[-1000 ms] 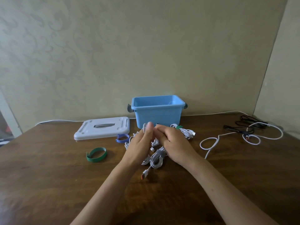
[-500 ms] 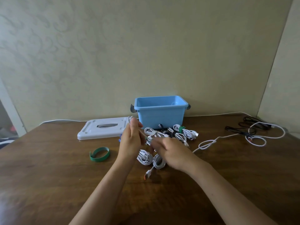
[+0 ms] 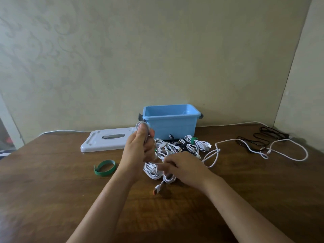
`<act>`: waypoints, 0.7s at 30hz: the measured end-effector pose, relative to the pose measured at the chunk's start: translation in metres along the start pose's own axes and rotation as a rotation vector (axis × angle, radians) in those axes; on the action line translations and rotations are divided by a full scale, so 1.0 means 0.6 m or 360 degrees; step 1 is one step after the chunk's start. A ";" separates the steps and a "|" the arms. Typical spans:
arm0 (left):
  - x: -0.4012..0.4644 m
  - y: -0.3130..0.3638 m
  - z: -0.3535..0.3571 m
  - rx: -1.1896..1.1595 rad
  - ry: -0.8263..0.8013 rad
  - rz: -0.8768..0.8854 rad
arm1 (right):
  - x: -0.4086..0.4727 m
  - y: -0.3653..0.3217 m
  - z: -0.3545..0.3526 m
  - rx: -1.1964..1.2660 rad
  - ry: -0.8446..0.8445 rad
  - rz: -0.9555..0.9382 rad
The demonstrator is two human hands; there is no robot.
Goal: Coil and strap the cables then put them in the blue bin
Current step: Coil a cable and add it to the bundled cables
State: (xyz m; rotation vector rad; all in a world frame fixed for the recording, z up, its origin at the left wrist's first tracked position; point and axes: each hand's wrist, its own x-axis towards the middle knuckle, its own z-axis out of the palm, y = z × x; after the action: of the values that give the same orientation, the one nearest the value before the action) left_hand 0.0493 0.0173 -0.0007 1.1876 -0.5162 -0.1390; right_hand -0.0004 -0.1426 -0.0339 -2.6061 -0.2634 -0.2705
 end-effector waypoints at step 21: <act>-0.004 -0.046 0.017 0.1470 -0.0420 -0.0031 | 0.001 0.033 -0.040 -0.0026 0.0474 -0.0018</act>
State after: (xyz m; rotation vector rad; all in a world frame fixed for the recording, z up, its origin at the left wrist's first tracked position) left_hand 0.0471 -0.0009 -0.0236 2.0908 -0.8428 -0.0704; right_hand 0.0018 -0.1716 -0.0225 -2.5372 -0.1713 -0.6588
